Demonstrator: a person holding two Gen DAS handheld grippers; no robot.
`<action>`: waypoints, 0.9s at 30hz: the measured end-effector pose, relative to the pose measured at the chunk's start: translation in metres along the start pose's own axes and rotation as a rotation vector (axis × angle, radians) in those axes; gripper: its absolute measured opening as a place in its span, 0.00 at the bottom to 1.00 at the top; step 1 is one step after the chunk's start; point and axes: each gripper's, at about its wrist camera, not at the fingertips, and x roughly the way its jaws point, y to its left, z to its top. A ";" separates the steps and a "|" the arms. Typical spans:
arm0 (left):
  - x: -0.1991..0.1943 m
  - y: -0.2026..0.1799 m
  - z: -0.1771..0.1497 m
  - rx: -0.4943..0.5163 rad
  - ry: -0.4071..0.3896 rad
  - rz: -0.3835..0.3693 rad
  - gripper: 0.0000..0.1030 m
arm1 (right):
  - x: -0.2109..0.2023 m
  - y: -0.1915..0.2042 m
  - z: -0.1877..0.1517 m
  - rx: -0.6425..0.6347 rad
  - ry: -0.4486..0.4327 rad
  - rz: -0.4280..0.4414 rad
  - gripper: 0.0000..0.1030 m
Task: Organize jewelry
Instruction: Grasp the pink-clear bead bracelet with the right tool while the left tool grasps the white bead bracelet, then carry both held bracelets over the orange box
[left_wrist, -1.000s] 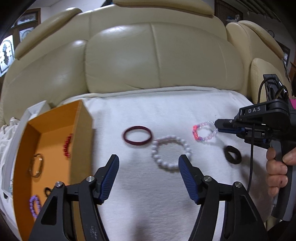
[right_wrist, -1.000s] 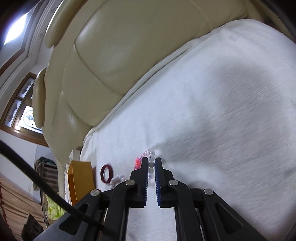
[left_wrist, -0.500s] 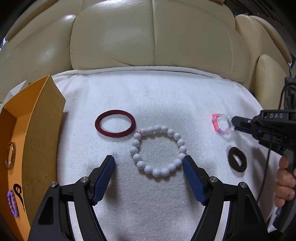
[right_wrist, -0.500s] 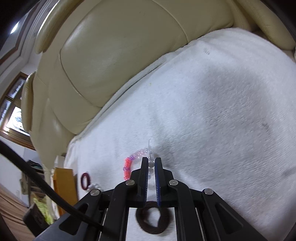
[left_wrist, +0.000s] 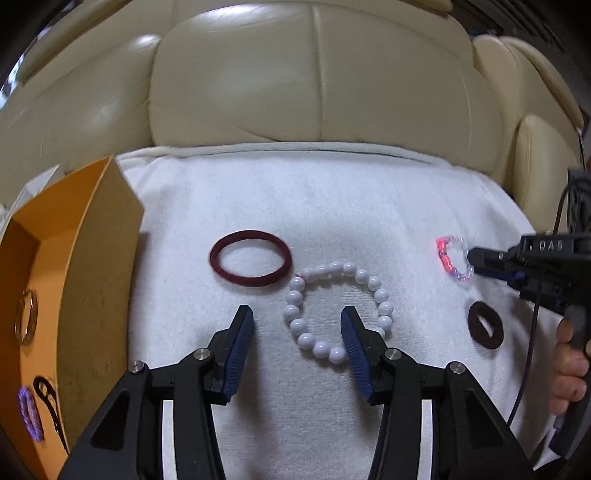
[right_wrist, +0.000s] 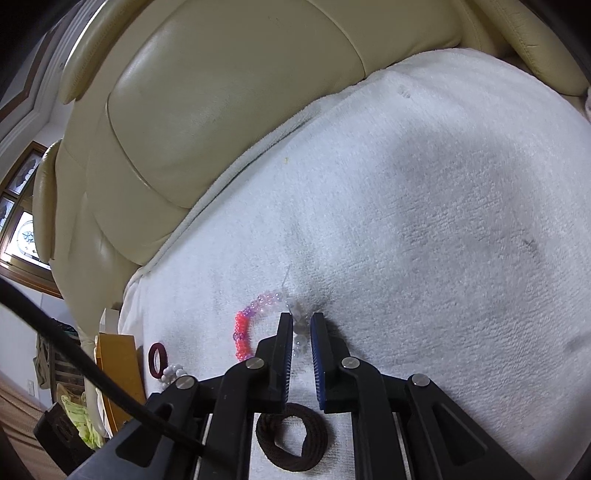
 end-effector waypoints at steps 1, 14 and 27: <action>0.001 -0.002 0.000 0.007 -0.007 0.006 0.45 | 0.000 0.001 0.000 -0.006 -0.002 -0.004 0.13; -0.010 -0.002 -0.001 0.026 -0.062 0.001 0.09 | 0.000 0.037 -0.013 -0.221 -0.089 -0.095 0.09; -0.069 0.005 -0.003 0.013 -0.180 -0.049 0.09 | -0.034 0.068 -0.022 -0.269 -0.166 0.090 0.09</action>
